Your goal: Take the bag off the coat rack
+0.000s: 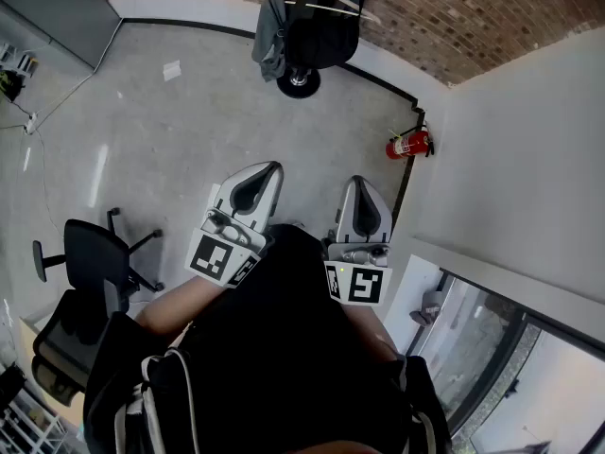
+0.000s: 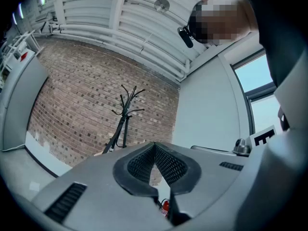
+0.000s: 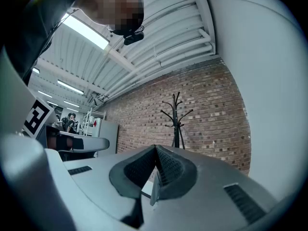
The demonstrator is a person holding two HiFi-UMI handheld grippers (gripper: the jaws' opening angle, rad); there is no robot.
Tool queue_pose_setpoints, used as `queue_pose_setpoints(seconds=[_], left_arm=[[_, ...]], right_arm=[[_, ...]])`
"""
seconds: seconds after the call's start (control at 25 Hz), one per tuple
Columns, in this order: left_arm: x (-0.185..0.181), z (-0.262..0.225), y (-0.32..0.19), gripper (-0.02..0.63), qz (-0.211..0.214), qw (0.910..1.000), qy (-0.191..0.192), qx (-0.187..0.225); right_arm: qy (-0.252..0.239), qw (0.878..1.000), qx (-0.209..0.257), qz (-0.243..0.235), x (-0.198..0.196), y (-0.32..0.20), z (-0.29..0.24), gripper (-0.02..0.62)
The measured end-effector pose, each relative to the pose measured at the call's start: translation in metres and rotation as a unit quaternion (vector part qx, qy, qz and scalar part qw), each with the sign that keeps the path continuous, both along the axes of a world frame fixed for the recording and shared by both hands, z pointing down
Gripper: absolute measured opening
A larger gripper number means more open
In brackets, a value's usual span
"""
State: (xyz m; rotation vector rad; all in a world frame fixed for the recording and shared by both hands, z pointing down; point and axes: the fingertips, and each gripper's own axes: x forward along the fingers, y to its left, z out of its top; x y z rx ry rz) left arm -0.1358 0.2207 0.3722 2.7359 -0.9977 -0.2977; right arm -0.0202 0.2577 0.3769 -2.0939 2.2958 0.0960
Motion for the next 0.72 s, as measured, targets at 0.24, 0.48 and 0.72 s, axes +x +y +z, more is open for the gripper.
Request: queue_pose_setpoints(seconds=[0.24, 0.48, 0.72], left_arm=[[0.018, -0.009, 0.012, 0.018, -0.004, 0.9994, -0.008, 0.035], [0.016, 0.002, 0.021, 0.018, -0.038, 0.9984, -0.024, 0.035], [0.042, 0.002, 0.036, 0.018, -0.038, 0.9983, -0.023, 0.038]], right_arm=[[-0.012, 0.998, 0.059, 0.002, 0.021, 0.021, -0.022, 0.02], [-0.008, 0.996, 0.086, 0.017, 0.045, 0.048, -0.026, 0.02], [-0.006, 1.0, 0.001, -0.01, 0.06, 0.052, -0.002, 0.02]])
